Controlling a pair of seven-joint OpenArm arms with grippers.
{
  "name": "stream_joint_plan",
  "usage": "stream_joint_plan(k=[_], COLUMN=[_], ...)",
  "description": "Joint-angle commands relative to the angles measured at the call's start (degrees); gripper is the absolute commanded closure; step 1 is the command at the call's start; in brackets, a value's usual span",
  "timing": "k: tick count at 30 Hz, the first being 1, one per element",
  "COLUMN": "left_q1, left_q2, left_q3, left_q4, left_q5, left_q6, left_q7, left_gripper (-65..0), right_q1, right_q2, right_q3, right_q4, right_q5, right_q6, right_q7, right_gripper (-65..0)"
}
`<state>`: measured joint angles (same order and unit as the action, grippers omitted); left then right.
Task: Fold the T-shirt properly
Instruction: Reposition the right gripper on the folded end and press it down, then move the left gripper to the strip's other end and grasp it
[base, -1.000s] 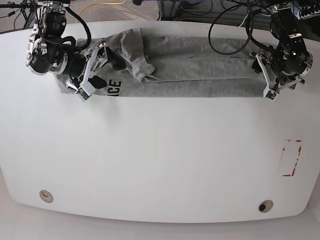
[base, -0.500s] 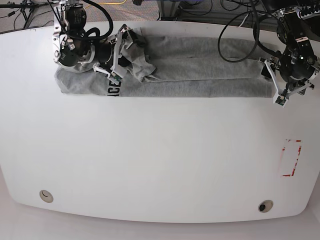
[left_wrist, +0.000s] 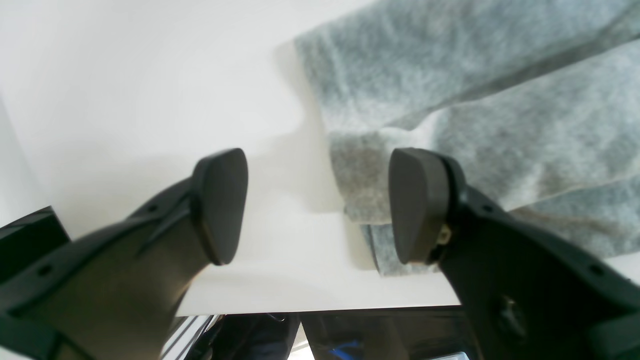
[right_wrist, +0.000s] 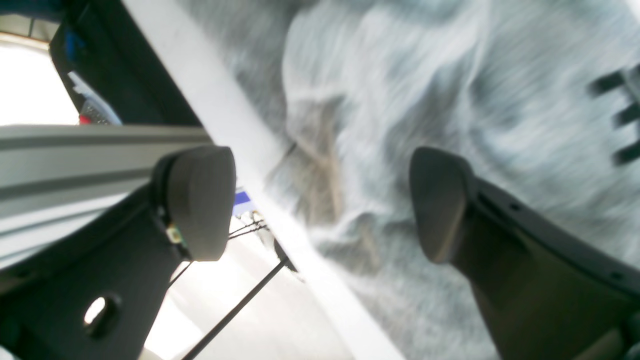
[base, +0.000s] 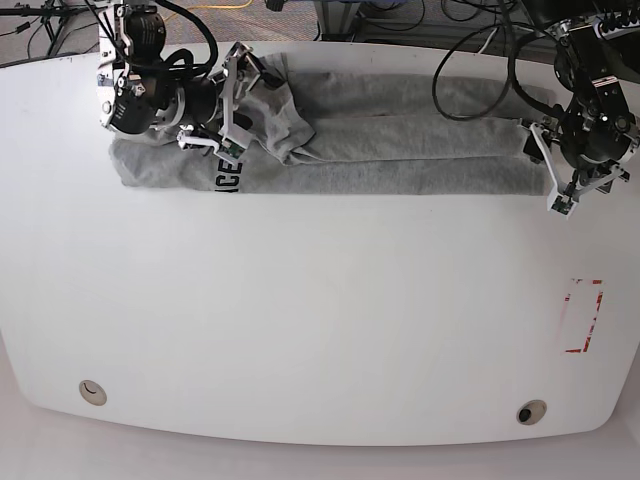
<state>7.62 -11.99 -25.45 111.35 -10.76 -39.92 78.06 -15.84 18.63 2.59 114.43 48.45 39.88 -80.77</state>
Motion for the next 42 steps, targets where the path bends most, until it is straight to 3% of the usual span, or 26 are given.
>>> stream_joint_plan(k=[1,12,22,26,34,42], left_q1=[-0.5,-0.6,-1.9,-2.0,-1.9,0.3], left_q2=[-0.5,1.6,4.7,5.3,5.4,5.4], left_q3=[-0.2,-1.0,-7.6,-9.1,-9.5,-1.1], left_q4=[1.0,2.5,2.3,2.0,1.2,0.0], left_q5=[-0.2,-0.4,-0.4,-0.4,-0.4,-0.1], left_q6=[-0.1,-0.1,-0.1,-0.1,-0.1,-0.1], left_q7=[-0.4,-0.5,-0.5,-0.5,-0.5,-0.5], left_gripper=[-40.1,-40.1,-40.3,-40.3,-40.3,-40.3], right_q1=[1.8,3.1,-0.6,-2.8,-2.5,-2.9], right_q2=[1.8,2.5,1.5,-1.4,-3.6,-4.1], right_q3=[1.7,14.3,14.7,14.6,14.5,14.5], right_q4=[1.0,1.1,0.8,-1.3,-9.0,-10.0], right_q5=[0.6,-3.0,-19.2,-25.7,-30.4,-30.7], right_q6=[0.1,0.1,0.1,0.1,0.1,0.1], right_q7=[0.8,6.3,13.3,18.8,22.4,23.8], right_gripper=[-50.9,-49.8,-22.2,-15.4,-14.1,-14.0])
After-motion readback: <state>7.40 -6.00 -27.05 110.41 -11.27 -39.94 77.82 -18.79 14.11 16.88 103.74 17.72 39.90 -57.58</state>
